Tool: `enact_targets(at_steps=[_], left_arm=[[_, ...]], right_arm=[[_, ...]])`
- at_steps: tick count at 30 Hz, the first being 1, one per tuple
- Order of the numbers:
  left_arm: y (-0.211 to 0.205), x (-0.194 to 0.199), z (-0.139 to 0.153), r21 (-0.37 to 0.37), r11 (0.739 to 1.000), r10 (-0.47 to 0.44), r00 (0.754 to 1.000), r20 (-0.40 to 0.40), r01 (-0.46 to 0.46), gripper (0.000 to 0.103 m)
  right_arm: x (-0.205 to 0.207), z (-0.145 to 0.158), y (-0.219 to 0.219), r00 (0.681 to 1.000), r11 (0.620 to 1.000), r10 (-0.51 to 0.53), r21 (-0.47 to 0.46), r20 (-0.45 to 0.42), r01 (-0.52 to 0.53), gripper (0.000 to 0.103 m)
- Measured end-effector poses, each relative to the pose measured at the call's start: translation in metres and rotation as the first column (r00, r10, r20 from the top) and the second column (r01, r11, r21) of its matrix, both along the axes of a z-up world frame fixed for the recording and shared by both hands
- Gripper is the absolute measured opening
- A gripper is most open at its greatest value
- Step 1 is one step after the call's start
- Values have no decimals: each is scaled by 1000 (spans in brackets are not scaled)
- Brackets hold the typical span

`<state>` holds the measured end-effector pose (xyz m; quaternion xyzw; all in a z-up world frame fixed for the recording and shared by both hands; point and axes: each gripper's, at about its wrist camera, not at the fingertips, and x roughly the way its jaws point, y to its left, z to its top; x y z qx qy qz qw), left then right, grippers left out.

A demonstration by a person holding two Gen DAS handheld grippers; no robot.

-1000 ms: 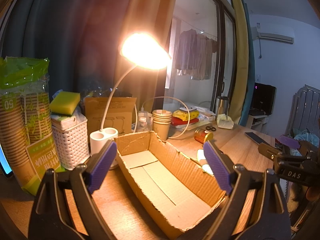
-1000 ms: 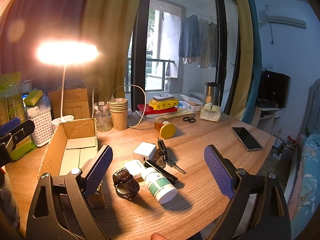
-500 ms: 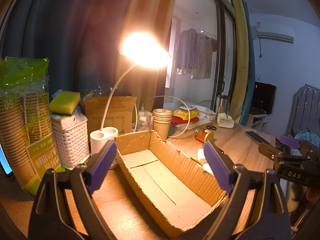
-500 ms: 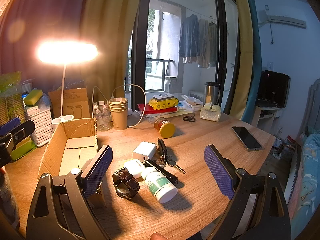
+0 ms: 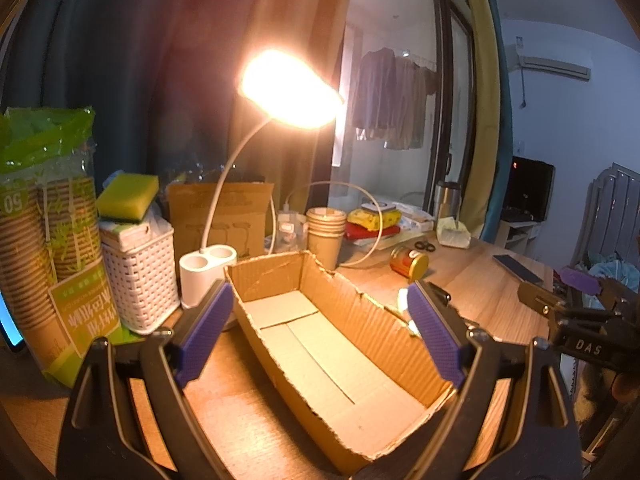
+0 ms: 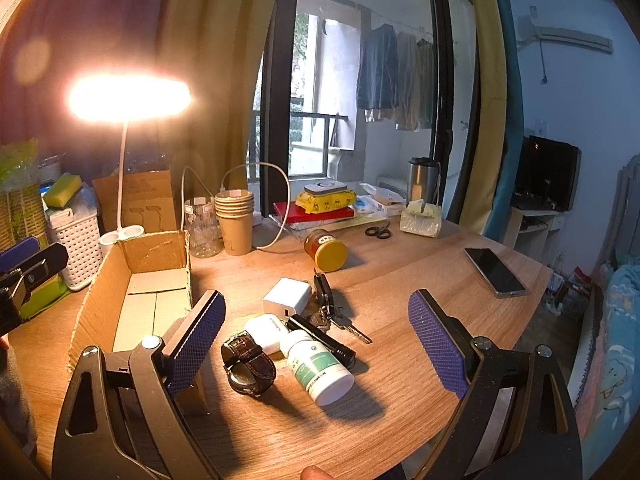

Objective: Organize rigid objects
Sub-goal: 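Move the right gripper toward the brown leather watch and open it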

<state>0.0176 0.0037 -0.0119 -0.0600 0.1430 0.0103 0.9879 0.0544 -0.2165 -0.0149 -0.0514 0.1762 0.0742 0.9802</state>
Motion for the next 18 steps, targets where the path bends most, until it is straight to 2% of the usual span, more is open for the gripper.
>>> enact_targets(at_steps=[3, 9, 13, 18], left_arm=[[0, 7, -4, -1, 1000, 2, 999, -37, -2, 89], [3, 26, -20, -28, 1000, -6, 987, -161, 1, 89], [5, 42, -36, -65, 998, -32, 960, -277, 14, 89], [9, 55, -52, -81, 996, -10, 930, -368, -21, 89]], right_arm=[[4, -2, -2, 1000, 1000, -4, -1, -16, 4, 95], [11, -8, -4, 999, 1000, -15, -1, -38, 15, 95], [16, -13, -5, 998, 1000, -22, -1, -59, 22, 95], [24, -24, -10, 995, 999, -35, 4, -95, 36, 95]])
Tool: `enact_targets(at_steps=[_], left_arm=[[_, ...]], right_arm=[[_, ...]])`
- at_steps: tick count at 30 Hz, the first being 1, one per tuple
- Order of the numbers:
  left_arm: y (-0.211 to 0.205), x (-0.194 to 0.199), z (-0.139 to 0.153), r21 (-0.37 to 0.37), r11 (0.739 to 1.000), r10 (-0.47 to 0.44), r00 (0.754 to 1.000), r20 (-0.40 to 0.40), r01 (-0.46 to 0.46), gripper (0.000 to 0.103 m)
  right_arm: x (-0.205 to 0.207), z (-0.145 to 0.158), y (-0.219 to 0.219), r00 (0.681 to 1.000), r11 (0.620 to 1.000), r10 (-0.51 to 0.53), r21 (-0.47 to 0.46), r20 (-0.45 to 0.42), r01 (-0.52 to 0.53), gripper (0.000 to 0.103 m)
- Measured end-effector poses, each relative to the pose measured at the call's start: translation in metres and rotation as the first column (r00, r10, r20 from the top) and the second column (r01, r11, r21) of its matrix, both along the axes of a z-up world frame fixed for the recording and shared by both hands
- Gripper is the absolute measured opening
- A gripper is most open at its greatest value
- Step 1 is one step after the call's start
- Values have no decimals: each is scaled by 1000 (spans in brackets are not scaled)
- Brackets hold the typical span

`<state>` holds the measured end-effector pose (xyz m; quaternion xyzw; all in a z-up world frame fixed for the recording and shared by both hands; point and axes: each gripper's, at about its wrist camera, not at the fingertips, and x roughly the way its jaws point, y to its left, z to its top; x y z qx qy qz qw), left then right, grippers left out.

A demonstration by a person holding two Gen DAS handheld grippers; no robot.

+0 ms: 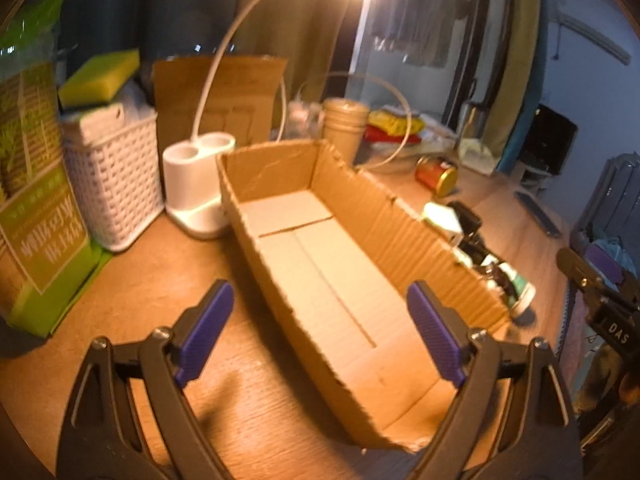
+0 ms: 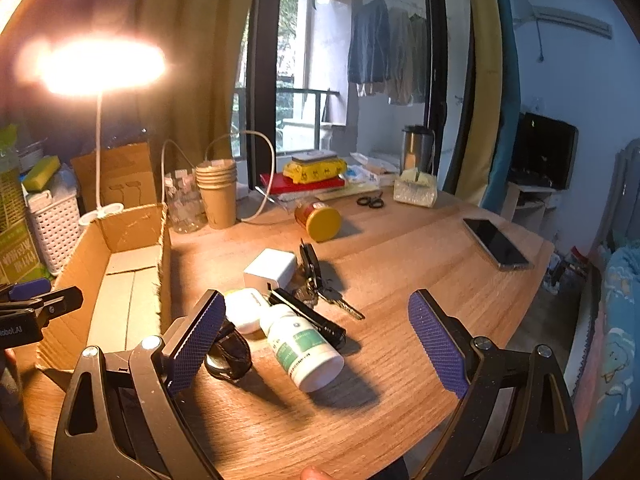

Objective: Organize rigid objects
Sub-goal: 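Move the right gripper toward the brown leather watch and open it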

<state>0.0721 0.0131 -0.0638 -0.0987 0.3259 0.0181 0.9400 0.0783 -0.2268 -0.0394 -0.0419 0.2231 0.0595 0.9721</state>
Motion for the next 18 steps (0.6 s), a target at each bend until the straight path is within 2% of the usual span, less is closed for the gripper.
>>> enact_targets(at_steps=[4, 8, 11, 14, 15, 18], left_arm=[[2, 6, -9, -2, 1000, 8, 998, -59, -8, 89], [-7, 13, -22, 2, 1000, -26, 989, -142, 27, 89], [-15, 12, -26, 3, 999, -42, 986, -160, 43, 88], [-18, 15, -28, -13, 998, -66, 981, -184, 65, 71], [-18, 15, -29, -32, 997, -74, 979, -191, 69, 69], [-21, 14, -27, -22, 997, -76, 978, -195, 73, 60]], right_arm=[[8, -9, -4, 999, 1000, -7, 7, -31, 7, 95], [14, -17, -10, 998, 1000, -16, 19, -58, 17, 95], [16, -17, -14, 998, 999, -18, 41, -55, 20, 95], [16, -15, -20, 999, 998, -17, 55, -50, 20, 95], [16, -15, -22, 999, 998, -18, 61, -48, 21, 95], [17, -15, -32, 999, 997, -28, 77, -46, 32, 95]])
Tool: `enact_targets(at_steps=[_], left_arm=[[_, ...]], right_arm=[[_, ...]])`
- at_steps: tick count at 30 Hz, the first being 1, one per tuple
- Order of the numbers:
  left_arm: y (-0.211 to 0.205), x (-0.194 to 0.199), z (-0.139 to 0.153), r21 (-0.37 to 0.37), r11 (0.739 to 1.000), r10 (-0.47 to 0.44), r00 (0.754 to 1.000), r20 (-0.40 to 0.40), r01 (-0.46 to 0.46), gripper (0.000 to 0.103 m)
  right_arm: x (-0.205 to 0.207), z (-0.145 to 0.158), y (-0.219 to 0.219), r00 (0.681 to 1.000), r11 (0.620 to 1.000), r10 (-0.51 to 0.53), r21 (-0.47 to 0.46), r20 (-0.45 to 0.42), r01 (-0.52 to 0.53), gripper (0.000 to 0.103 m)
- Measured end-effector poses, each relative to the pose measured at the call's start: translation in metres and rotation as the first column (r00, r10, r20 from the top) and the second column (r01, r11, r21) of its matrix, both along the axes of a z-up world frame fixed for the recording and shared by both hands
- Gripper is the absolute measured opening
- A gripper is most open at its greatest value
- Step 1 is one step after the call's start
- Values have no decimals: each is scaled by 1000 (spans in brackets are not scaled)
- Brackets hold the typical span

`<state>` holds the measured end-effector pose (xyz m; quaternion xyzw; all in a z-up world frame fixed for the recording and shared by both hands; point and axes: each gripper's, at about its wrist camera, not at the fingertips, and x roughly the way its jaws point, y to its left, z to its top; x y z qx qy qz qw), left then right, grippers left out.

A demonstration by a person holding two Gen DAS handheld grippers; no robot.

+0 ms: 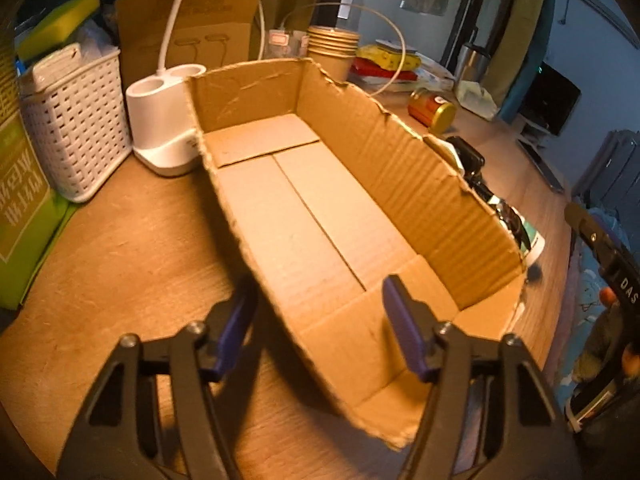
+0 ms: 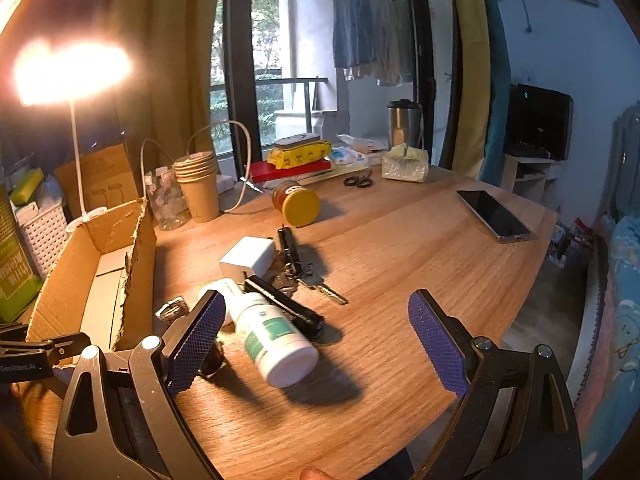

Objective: Organize rigid objects
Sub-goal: 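Move the right gripper toward the brown leather watch and open it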

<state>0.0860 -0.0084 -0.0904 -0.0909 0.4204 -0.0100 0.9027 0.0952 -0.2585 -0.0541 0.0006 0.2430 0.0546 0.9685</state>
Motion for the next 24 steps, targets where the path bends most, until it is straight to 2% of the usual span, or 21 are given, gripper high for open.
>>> enact_targets(at_steps=[5, 10, 14, 19, 24], left_arm=[[-2, 3, 9, 40, 998, -39, 999, -9, 39, 39], [6, 9, 13, 82, 995, -58, 998, -20, 59, 32], [15, 19, 14, 96, 985, -139, 990, -35, 142, 31], [22, 33, 16, 107, 977, -183, 982, -46, 187, 30], [29, 33, 14, 55, 980, -189, 982, -11, 189, 30]], right_arm=[[-1, 0, -12, 1000, 1000, -15, 20, -2, 15, 95], [-3, 1, -13, 1000, 1000, -9, 17, 3, 9, 95], [-3, 2, -12, 1000, 1000, -8, 10, 4, 8, 95], [-2, 2, -11, 1000, 1000, -3, 4, 0, 3, 95], [-1, -1, -2, 999, 999, 36, -20, -15, -36, 95]])
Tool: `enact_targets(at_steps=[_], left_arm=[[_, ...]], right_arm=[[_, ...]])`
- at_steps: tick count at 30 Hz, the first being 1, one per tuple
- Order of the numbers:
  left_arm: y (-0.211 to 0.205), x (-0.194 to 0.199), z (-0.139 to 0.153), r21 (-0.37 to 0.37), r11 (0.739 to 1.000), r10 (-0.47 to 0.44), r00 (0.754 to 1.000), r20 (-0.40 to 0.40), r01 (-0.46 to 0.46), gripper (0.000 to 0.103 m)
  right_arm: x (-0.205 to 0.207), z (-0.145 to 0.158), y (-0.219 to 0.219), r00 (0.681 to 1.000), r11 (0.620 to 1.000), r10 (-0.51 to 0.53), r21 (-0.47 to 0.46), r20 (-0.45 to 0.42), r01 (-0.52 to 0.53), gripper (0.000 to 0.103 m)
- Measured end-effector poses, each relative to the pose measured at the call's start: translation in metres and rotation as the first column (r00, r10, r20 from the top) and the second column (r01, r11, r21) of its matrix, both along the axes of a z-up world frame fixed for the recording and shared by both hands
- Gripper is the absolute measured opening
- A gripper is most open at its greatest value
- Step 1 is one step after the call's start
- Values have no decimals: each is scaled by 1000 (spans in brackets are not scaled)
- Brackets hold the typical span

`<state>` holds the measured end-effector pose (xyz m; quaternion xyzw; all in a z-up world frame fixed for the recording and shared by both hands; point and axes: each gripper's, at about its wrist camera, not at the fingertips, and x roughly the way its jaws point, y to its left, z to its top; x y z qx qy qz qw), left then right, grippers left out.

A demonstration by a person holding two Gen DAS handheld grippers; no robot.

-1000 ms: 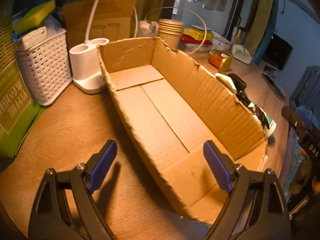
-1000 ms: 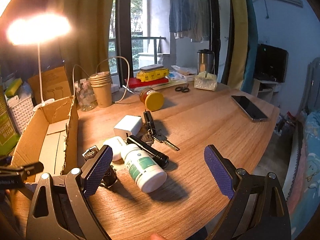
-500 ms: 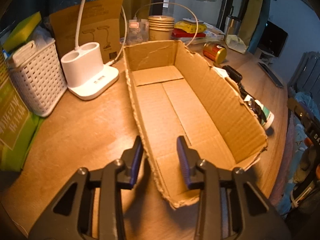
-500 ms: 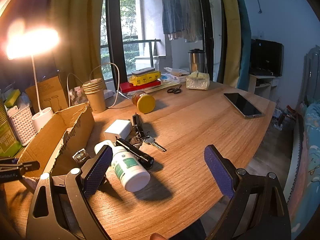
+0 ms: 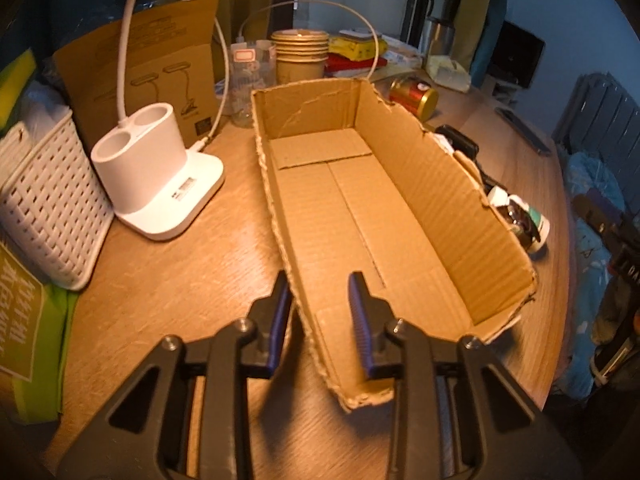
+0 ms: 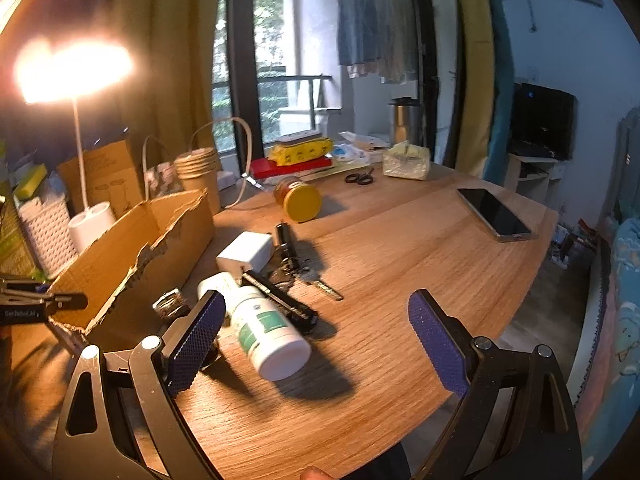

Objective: Organize rigid objects
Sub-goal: 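Move the right gripper toward the brown leather watch and open it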

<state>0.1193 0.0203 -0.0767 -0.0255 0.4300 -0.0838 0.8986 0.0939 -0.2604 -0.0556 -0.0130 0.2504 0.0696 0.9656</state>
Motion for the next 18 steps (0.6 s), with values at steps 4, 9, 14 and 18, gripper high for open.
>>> enact_targets(at_steps=[4, 9, 14, 18], left_arm=[[13, 1, -1, -91, 995, 53, 999, 5, -52, 32], [14, 4, -12, -102, 992, 72, 997, -21, -74, 32], [12, -3, -12, -90, 991, 99, 995, 7, -98, 29], [11, -6, -12, -110, 988, 106, 994, 14, -104, 26]], right_arm=[[1, -2, 11, 999, 999, 32, -21, -8, -32, 95], [1, -7, 26, 995, 995, 96, -15, -14, -96, 95], [3, -15, 43, 985, 985, 168, -38, -32, -169, 95], [2, -16, 51, 976, 975, 217, -43, -29, -218, 95]])
